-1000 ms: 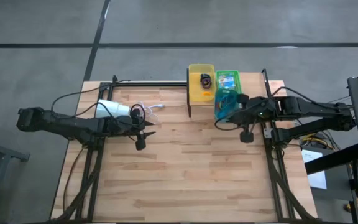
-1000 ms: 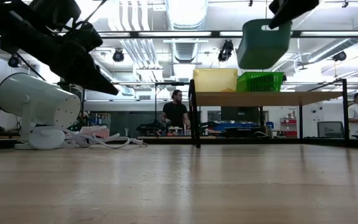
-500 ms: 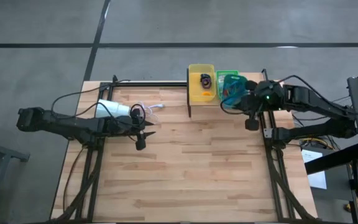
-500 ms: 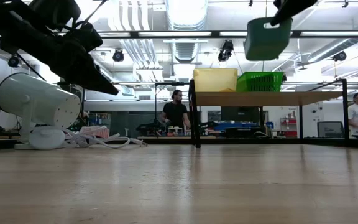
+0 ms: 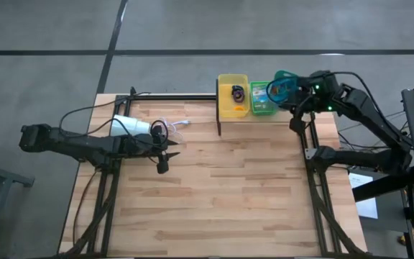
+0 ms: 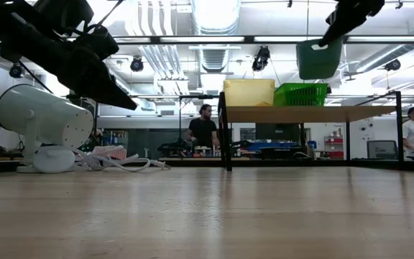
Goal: Pick & Place Office Desk Supplies
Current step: Put the blue bin on the shelf
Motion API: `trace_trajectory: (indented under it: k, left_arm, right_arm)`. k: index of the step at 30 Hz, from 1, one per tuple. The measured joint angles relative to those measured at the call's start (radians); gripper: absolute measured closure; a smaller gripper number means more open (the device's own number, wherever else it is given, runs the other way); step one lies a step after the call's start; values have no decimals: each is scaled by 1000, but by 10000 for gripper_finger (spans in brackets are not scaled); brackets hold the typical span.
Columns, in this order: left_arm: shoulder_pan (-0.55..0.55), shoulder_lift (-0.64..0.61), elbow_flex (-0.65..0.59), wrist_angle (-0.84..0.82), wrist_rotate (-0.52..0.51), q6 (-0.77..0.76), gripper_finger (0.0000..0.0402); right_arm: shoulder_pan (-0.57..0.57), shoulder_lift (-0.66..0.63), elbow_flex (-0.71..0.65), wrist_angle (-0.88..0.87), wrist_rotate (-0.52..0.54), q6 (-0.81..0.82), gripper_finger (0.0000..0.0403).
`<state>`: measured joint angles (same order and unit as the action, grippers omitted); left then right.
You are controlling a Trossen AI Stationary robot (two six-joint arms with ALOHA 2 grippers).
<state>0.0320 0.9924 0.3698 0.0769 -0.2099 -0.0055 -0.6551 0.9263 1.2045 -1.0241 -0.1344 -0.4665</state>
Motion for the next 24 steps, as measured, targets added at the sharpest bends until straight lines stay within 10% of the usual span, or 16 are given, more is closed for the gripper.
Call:
trace_trajectory:
  k: [24]
  left_arm:
    - [0, 0, 0, 0, 0, 0, 212]
  right_arm:
    - [-261, -4, -44, -175, -8, -172, 395]
